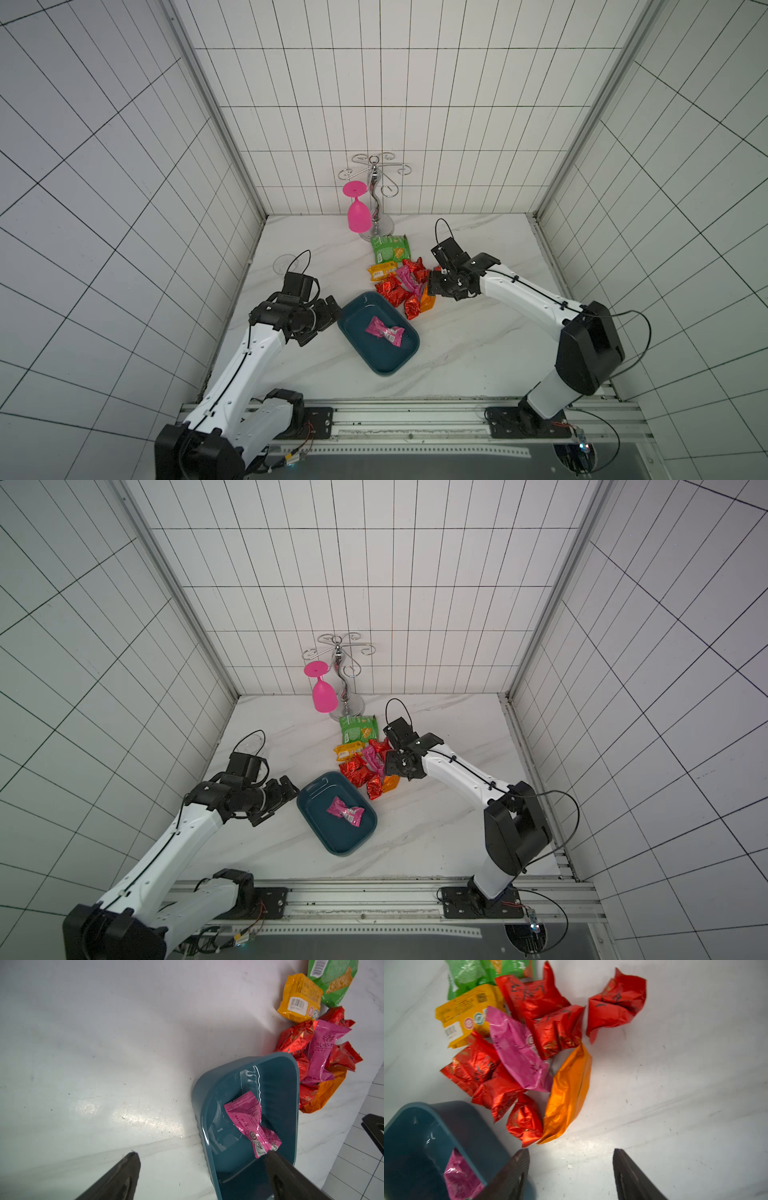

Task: Put the tea bags into the storage box
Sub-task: Pick up the tea bag from the center of the board.

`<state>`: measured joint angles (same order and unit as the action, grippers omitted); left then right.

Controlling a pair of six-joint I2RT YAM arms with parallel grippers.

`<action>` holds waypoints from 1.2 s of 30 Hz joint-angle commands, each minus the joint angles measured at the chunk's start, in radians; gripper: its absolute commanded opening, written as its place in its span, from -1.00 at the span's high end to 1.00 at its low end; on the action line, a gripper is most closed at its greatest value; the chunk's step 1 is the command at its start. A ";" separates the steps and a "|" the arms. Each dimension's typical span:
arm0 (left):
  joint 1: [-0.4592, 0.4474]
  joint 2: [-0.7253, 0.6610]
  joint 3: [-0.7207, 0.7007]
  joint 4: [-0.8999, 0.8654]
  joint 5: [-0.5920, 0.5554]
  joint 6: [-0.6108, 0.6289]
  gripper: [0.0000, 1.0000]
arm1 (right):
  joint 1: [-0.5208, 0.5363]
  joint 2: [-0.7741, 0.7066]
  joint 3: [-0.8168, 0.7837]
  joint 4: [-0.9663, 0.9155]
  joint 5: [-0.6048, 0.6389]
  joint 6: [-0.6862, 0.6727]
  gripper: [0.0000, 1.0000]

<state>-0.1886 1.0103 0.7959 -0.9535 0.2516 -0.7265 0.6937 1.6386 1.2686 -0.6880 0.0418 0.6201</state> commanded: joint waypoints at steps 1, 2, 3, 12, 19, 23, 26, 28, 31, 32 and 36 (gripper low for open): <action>-0.020 -0.014 -0.018 0.004 0.026 0.029 -0.95 | -0.039 0.036 -0.035 0.069 -0.043 0.036 -0.33; -0.020 -0.017 -0.021 -0.002 0.026 0.025 -0.95 | -0.047 0.050 -0.034 0.081 -0.064 0.033 -0.31; -0.021 -0.021 -0.024 -0.008 0.026 0.025 -0.95 | -0.051 0.066 -0.031 0.092 -0.079 0.032 -0.28; -0.023 -0.057 -0.037 -0.002 -0.016 0.012 -0.95 | -0.052 0.232 0.042 0.131 -0.131 0.026 0.17; -0.023 -0.043 -0.015 -0.015 -0.041 0.013 -0.95 | -0.060 0.261 0.045 0.117 -0.133 0.025 0.87; -0.023 -0.056 -0.029 -0.014 -0.046 0.006 -0.95 | -0.060 0.205 0.029 0.087 -0.104 -0.009 0.97; -0.023 -0.053 -0.028 -0.016 -0.045 0.003 -0.95 | -0.059 0.136 0.011 0.051 -0.084 -0.048 0.98; -0.023 -0.049 -0.025 -0.012 -0.045 0.001 -0.95 | -0.055 0.076 -0.008 0.041 -0.086 -0.080 0.97; -0.021 -0.038 -0.029 0.005 -0.046 -0.015 -0.95 | -0.027 -0.005 -0.011 0.015 -0.111 -0.155 0.96; -0.020 -0.031 -0.031 0.017 -0.045 -0.025 -0.95 | -0.006 -0.027 -0.003 0.002 -0.117 -0.182 0.95; -0.003 0.001 -0.038 0.056 -0.032 -0.077 -0.95 | 0.108 -0.062 0.044 -0.039 -0.118 -0.262 0.93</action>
<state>-0.2043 0.9936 0.7574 -0.9440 0.2253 -0.7624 0.7261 1.5806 1.2819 -0.6575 -0.0673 0.4522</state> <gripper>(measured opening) 0.978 0.059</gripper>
